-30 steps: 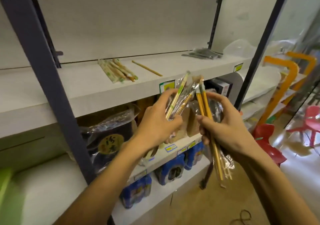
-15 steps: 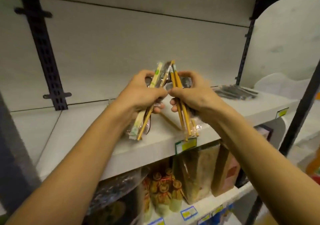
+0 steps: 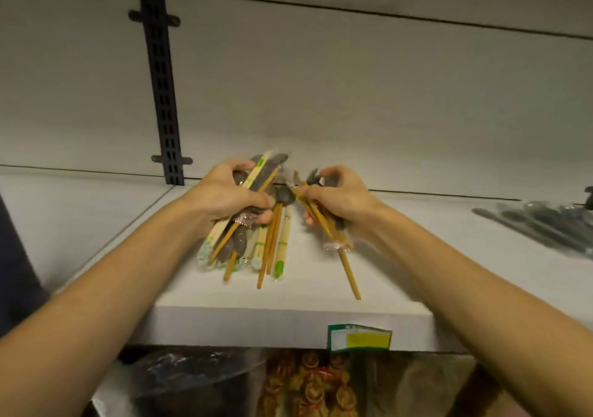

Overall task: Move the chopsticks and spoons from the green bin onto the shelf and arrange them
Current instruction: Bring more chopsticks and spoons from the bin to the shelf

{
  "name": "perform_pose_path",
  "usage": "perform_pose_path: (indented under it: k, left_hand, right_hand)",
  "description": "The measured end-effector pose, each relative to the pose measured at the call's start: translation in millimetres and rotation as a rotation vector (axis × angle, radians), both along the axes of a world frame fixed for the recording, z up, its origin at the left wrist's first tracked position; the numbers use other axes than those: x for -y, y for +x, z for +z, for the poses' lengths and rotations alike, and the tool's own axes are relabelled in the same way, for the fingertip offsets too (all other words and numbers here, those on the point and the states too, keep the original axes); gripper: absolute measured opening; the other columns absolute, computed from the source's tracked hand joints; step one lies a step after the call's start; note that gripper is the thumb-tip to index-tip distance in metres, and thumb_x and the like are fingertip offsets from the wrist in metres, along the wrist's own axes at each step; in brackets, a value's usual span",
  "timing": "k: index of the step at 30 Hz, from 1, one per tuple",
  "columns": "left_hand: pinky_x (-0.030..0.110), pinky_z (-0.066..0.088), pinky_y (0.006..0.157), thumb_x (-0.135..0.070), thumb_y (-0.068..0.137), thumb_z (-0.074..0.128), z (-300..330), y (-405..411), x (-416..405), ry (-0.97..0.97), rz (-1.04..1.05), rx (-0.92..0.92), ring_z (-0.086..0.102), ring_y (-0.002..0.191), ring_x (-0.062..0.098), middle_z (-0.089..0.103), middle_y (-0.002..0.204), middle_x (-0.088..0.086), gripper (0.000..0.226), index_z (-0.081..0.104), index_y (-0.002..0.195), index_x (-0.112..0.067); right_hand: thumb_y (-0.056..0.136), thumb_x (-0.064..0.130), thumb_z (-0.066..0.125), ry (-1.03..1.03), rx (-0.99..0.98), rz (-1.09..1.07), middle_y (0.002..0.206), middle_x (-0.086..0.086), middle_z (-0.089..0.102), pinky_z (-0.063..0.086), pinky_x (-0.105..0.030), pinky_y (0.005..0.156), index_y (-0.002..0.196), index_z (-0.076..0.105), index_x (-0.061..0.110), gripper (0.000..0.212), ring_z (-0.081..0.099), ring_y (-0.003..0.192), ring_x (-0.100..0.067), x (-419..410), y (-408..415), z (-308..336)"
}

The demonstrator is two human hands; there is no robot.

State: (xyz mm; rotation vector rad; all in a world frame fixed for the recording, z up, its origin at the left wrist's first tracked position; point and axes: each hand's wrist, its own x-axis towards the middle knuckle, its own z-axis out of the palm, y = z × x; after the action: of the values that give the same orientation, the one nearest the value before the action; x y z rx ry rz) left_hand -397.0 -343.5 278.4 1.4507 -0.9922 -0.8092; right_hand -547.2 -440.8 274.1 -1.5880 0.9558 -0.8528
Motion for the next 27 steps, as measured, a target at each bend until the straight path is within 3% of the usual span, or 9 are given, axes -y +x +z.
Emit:
perform_pose_path:
  k: [2,4,6,9,14,18,22,25,27]
  left_hand:
    - [0.043,0.059,0.065,0.007,0.064,0.083,-2,2,-1,0.003,0.045,0.019,0.068,0.066,0.032,0.063,0.112,0.021,0.073,0.047,0.125,-0.013]
    - [0.030,0.059,0.060,0.001,0.064,0.085,-2,4,-1,0.004,0.108,0.065,0.071,0.067,0.022,0.060,0.118,0.010,0.069,0.052,0.123,-0.015]
    - [0.020,0.056,0.055,-0.005,0.063,0.086,0,2,-1,0.012,0.145,0.116,0.070,0.070,0.014,0.059,0.117,0.002,0.069,0.054,0.124,-0.017]
    - [0.013,0.052,0.053,-0.013,0.064,0.085,1,2,-1,0.017,0.157,0.140,0.067,0.081,0.010,0.060,0.115,-0.003,0.067,0.055,0.124,-0.019]
    - [0.022,0.058,0.068,-0.025,0.077,0.078,-2,3,0,0.035,0.197,0.153,0.071,0.076,0.015,0.070,0.103,0.001,0.043,0.059,0.116,-0.024]
    - [0.015,0.051,0.048,-0.017,0.084,0.073,-2,0,0,0.015,0.196,0.116,0.069,0.055,0.006,0.069,0.096,0.002,0.040,0.058,0.121,-0.017]
    - [0.010,0.047,0.044,-0.005,0.089,0.064,-3,-2,4,-0.029,0.220,0.054,0.066,0.050,0.001,0.065,0.090,-0.002,0.030,0.058,0.118,-0.010]
    - [0.014,0.048,0.045,-0.006,0.089,0.064,-7,1,6,-0.033,0.230,0.071,0.066,0.051,0.004,0.066,0.088,0.000,0.031,0.057,0.119,-0.010]
    - [0.016,0.046,0.053,-0.013,0.086,0.069,-9,5,8,-0.021,0.256,0.153,0.065,0.070,0.008,0.064,0.101,0.000,0.036,0.058,0.120,-0.015]
  right_hand:
    - [0.080,0.017,0.073,-0.052,-0.055,0.007,0.095,-0.014,0.063,0.060,-0.047,0.070,0.111,0.044,0.019,0.043,0.065,0.069,-0.033,1,3,-6]
    - [0.081,0.016,0.071,-0.077,-0.074,0.023,0.091,-0.007,0.059,0.058,-0.037,0.057,0.112,0.044,0.020,0.041,0.065,0.068,-0.029,3,5,-12]
    - [0.084,0.000,0.063,0.008,-0.004,0.057,0.077,-0.008,0.057,0.057,-0.041,0.048,0.115,0.043,0.016,0.041,0.058,0.055,-0.029,5,5,-14]
    - [0.078,-0.004,0.057,0.028,-0.018,0.071,0.054,-0.012,0.061,0.055,-0.063,0.066,0.112,0.039,0.020,0.045,0.060,0.055,-0.033,14,6,-16]
    - [0.081,0.008,0.058,-0.007,-0.073,0.083,0.042,-0.005,0.059,0.056,-0.057,0.063,0.109,0.038,0.024,0.038,0.059,0.057,-0.033,18,3,-16]
    - [0.075,0.011,0.060,-0.023,-0.053,0.052,0.059,-0.011,0.065,0.056,-0.060,0.074,0.102,0.043,0.028,0.036,0.062,0.062,-0.032,17,3,-16]
    - [0.084,-0.009,0.058,0.068,0.036,0.035,0.103,-0.023,0.062,0.057,-0.058,0.067,0.117,0.045,0.018,0.044,0.059,0.050,-0.029,15,-5,-12]
    - [0.078,-0.006,0.066,0.026,0.029,0.013,0.116,-0.021,0.061,0.058,-0.054,0.073,0.122,0.048,0.016,0.053,0.066,0.067,-0.032,16,-9,-9]
    - [0.077,-0.004,0.069,-0.037,-0.009,-0.020,0.123,-0.013,0.058,0.058,-0.046,0.082,0.124,0.052,0.018,0.054,0.067,0.089,-0.030,17,-11,-7]
